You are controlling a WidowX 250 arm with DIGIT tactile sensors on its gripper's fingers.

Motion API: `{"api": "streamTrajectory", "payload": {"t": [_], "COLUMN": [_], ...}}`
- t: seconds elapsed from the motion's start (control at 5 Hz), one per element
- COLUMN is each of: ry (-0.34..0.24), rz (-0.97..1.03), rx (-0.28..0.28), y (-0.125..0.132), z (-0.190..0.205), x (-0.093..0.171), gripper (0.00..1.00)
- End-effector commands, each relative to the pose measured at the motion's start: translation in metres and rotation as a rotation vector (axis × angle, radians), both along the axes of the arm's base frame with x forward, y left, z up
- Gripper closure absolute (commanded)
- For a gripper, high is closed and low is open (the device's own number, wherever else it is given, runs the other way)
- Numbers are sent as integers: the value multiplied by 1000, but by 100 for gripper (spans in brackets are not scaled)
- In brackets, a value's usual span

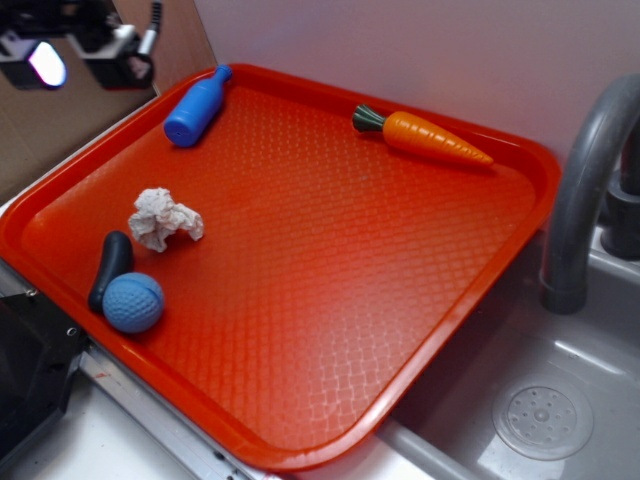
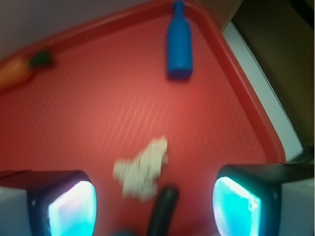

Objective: Grab the blue bottle.

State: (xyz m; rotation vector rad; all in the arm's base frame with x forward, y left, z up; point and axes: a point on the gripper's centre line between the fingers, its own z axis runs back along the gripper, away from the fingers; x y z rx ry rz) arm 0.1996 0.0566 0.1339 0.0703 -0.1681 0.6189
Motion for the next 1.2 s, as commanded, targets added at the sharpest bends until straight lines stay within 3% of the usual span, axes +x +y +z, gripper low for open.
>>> {"api": "streamTrajectory", "payload": {"t": [0.0,0.2,0.6,1.0], "ry": [-46,-45,-24,27], "rz": [114,92,81,32], "rx": [87,138,163,166], "y": [57,72,98,99], "z": [-26,-45,-64,-86], "x": [33,52,79,89], "gripper": [0,0,0,0]}}
